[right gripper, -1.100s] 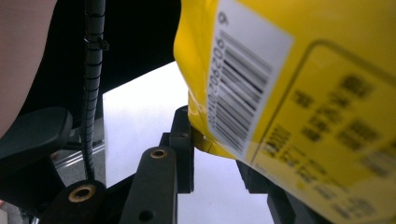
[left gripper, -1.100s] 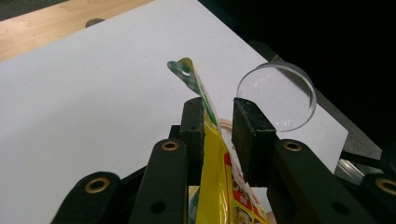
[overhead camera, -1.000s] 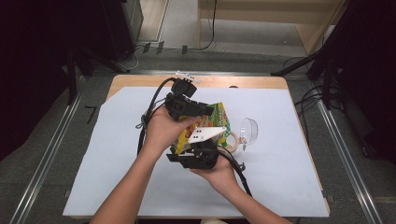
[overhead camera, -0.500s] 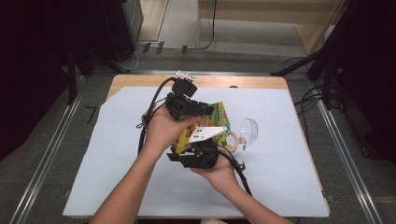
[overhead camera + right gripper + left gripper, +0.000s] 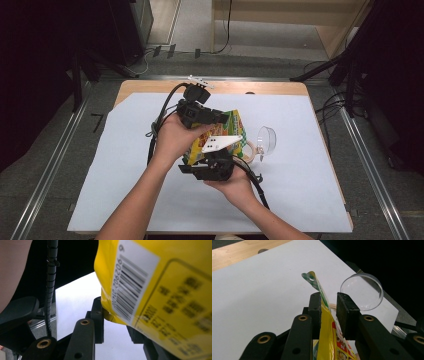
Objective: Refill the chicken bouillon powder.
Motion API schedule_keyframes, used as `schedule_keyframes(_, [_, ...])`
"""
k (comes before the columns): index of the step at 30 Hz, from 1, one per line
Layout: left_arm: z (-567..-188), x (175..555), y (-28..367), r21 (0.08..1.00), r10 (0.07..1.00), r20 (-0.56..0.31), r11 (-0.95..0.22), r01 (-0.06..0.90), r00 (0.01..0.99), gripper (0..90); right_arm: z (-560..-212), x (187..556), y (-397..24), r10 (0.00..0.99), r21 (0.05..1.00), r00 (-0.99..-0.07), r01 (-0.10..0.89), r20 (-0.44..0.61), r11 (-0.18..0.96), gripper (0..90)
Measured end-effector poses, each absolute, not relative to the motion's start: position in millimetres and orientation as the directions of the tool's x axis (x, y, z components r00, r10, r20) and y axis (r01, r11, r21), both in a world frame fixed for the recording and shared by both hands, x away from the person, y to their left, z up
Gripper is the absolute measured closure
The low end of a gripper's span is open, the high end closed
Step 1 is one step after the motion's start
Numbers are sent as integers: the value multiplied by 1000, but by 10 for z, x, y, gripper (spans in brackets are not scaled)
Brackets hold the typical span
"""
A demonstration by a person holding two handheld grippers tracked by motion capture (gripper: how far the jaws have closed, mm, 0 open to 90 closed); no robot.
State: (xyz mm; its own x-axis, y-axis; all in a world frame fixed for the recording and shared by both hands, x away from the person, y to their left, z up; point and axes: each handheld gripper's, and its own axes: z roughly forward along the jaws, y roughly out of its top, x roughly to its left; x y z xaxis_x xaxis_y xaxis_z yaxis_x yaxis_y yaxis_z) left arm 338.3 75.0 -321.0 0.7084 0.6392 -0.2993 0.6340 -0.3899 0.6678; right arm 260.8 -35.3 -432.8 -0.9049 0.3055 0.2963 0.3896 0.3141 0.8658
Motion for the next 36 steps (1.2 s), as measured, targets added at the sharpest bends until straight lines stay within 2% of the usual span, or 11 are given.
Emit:
schedule_keyframes(19, [-3272,3304,840,693,623,-314,-365,621,716,753,-4369,2569,-326,305,860,-911,377,278,343,716])
schedule_keyframes(36, [-3394,3244,1009,688,600,-374,-333,645,707,766,-4500,2516,-270,272,864,-931,337,245,375,603])
